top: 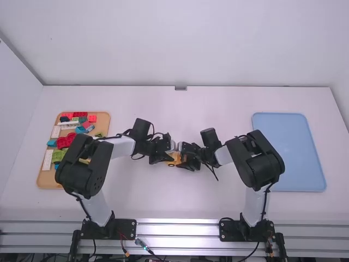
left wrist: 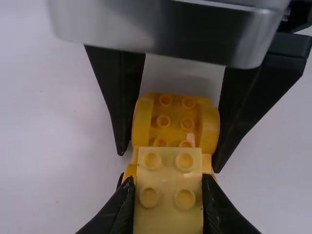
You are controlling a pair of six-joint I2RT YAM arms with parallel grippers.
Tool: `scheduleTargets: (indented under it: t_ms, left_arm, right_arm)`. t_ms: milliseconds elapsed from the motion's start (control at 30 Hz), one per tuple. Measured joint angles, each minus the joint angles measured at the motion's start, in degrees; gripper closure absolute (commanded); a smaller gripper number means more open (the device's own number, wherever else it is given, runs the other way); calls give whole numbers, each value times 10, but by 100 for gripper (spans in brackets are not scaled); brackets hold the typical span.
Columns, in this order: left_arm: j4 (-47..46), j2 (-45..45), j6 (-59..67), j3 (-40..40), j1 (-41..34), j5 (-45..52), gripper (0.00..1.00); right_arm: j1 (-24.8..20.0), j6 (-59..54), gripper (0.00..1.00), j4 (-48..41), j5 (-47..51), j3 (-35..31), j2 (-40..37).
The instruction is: Assemble lego blocks to make yellow taxi
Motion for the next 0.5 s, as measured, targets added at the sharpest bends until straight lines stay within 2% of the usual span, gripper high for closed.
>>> scheduleTargets:
  t_ms: [333,400,467,500]
  left_arm:
    - [4,0,6,0,-7,-18,98]
    - [4,0,6,0,-7,-19,89]
    - [4,0,6,0,-7,-19,69]
    - [4,0,7,0,-7,-19,62]
  right_arm:
    - [0,0,39,1,2,1,0]
    - [0,0,39,1,2,1,0]
    - [0,0,39,1,2,1,0]
    - [0,0,39,1,2,1,0]
